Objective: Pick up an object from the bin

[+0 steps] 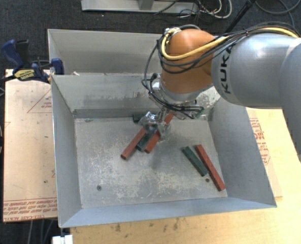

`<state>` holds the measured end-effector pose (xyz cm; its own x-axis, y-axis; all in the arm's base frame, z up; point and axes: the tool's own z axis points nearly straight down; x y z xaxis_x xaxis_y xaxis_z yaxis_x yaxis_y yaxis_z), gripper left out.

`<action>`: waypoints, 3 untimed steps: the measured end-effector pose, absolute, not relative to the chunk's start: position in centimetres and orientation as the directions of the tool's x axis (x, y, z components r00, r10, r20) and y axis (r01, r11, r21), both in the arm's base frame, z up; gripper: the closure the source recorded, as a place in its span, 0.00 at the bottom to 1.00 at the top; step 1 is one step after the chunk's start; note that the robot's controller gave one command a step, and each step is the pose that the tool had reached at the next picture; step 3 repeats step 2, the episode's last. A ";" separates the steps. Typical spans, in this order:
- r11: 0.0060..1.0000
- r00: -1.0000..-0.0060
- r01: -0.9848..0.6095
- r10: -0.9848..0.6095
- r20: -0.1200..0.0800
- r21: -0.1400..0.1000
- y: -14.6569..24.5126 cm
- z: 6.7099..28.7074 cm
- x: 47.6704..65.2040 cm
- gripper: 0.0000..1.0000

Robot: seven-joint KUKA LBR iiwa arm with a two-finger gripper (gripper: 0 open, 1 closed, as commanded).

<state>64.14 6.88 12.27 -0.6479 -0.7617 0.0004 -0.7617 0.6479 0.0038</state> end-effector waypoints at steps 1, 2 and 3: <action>0.661 -0.661 -0.751 -0.751 -0.007 -0.005 11.6 12.7 63.9 1.00; 0.603 -0.603 -0.798 -0.798 -0.005 0.005 12.6 12.7 61.8 1.00; 0.603 -0.603 -0.798 -0.798 -0.005 0.005 12.6 12.7 61.8 1.00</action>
Offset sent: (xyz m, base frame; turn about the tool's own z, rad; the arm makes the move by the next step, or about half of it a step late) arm -0.0378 -0.0001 0.0131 -0.1211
